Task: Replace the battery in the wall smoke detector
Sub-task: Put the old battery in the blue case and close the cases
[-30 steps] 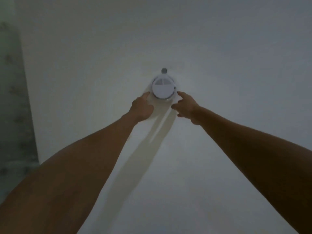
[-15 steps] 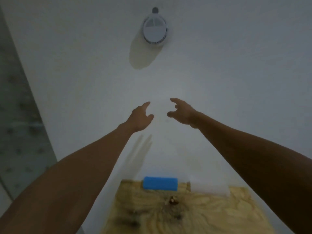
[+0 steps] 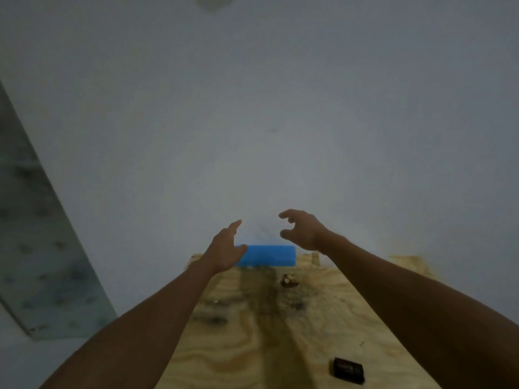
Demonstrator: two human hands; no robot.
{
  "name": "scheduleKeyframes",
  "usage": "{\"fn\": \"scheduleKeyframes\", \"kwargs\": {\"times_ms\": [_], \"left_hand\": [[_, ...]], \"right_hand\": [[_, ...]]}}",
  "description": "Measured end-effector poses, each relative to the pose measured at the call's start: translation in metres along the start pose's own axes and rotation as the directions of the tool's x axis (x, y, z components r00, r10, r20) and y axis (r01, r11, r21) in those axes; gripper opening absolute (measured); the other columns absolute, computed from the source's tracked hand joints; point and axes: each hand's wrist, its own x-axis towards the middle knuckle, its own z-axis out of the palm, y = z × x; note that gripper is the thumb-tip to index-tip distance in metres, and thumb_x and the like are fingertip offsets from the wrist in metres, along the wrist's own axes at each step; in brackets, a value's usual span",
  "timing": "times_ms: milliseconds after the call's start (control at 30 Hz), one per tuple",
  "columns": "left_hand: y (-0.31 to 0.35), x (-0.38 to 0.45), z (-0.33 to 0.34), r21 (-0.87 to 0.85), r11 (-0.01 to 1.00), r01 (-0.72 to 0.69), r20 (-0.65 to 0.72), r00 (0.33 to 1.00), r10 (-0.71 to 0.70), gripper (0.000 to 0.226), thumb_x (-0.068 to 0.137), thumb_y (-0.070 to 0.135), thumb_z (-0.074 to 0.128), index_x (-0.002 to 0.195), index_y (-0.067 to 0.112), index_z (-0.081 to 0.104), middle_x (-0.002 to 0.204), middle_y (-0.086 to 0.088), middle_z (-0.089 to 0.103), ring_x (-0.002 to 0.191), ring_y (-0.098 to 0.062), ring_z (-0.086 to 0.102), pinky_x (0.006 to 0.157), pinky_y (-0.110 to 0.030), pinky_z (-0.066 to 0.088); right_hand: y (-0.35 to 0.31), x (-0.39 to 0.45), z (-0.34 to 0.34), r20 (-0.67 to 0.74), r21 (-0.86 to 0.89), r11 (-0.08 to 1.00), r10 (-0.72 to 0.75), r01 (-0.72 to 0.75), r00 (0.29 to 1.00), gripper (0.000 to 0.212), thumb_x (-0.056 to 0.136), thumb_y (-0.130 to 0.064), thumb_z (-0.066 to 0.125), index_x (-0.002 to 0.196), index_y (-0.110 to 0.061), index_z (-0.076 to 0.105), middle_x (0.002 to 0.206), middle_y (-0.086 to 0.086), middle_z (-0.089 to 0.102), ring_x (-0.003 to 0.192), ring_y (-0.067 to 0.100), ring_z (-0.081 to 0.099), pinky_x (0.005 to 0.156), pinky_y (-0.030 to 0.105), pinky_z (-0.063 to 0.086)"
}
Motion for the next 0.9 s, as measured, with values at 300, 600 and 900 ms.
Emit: {"fn": "scheduleKeyframes", "kwargs": {"times_ms": [300, 600, 900], "left_hand": [[-0.083, 0.024, 0.072, -0.095, 0.991, 0.097, -0.106, 0.989, -0.107, 0.078, 0.093, 0.016, 0.064, 0.156, 0.017, 0.019, 0.147, -0.014, 0.045, 0.132, -0.028, 0.048, 0.102, -0.036, 0.043], [-0.112, 0.052, 0.098, 0.079, 0.993, 0.093, -0.259, 0.963, -0.070, 0.065, 0.091, 0.051, 0.058, 0.146, 0.023, 0.038, 0.133, -0.001, 0.060, 0.119, -0.022, 0.057, 0.105, -0.045, 0.042], [-0.115, 0.061, 0.097, 0.116, 0.991, 0.073, -0.290, 0.956, -0.037, 0.059, 0.089, 0.048, 0.063, 0.140, 0.022, 0.046, 0.132, 0.001, 0.059, 0.122, -0.021, 0.053, 0.107, -0.043, 0.031]], "right_hand": [[0.045, 0.044, 0.103, 0.011, -0.341, 0.931, -0.137, 0.132, 0.991, 0.043, 0.093, -0.025, 0.052, 0.136, -0.021, 0.047, 0.137, 0.006, 0.049, 0.124, 0.026, 0.046, 0.103, 0.042, 0.040], [0.051, 0.079, 0.136, 0.114, -0.647, 0.706, -0.284, 0.289, 0.952, 0.039, 0.092, -0.026, 0.050, 0.129, -0.014, 0.045, 0.127, 0.012, 0.052, 0.115, 0.030, 0.050, 0.093, 0.045, 0.044], [0.041, 0.080, 0.132, 0.229, -0.763, 0.510, -0.362, 0.398, 0.904, 0.035, 0.097, -0.022, 0.041, 0.127, -0.004, 0.045, 0.125, 0.019, 0.054, 0.109, 0.034, 0.055, 0.081, 0.042, 0.047]]}}
